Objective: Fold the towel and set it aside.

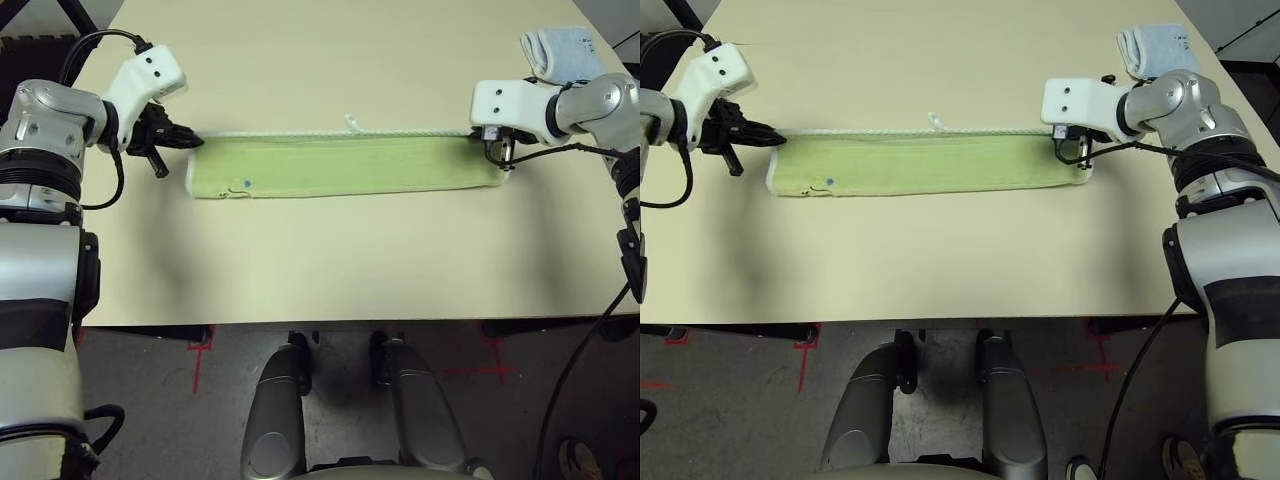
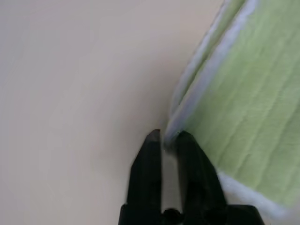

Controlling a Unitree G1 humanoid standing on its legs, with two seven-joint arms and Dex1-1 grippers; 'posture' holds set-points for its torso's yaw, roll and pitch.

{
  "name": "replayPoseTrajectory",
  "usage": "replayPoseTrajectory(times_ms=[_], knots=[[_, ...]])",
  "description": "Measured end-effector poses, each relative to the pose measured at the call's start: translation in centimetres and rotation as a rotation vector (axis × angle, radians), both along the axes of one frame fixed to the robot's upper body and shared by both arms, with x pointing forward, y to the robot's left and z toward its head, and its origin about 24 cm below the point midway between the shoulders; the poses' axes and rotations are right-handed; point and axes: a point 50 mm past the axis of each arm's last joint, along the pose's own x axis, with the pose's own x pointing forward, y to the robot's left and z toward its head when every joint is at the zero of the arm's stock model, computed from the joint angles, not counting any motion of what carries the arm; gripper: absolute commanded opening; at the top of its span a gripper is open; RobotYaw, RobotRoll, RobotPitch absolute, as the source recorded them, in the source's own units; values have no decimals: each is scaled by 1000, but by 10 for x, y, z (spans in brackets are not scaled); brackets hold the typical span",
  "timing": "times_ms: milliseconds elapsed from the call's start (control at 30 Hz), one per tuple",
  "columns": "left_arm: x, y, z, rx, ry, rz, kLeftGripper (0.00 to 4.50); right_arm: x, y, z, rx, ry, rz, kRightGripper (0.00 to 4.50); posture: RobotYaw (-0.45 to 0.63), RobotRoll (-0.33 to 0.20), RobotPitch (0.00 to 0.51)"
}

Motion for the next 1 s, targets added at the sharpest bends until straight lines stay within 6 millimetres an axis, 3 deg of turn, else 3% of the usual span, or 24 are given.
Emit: replayPoseTrajectory(times_ms=[167,233,433,567,633,767,1000], knots=[[-2,3,2,-10,-8,-16,3746,2,0,10,85,-127,-16,3748,-41,0,274],[-4,4,4,-16,-2,-26,4483,3,5,17,205,-166,-4,4479,-41,0,274],[-10,8,32,-107,-153,-45,4483,0,9,47,643,-227,58,4479,-24,0,268],[-15,0,61,-365,-249,-129,4483,-3,18,45,1003,28,188,4479,-16,0,268],[-19,-5,65,-434,-228,-205,4483,-6,20,42,1084,136,237,4479,-11,0,268],[-21,-21,39,-542,-127,-339,4483,-11,18,26,1232,317,250,4479,-14,0,269],[-31,-40,3,-549,-97,-477,4483,-15,15,-6,1371,399,182,4479,-22,0,268]])
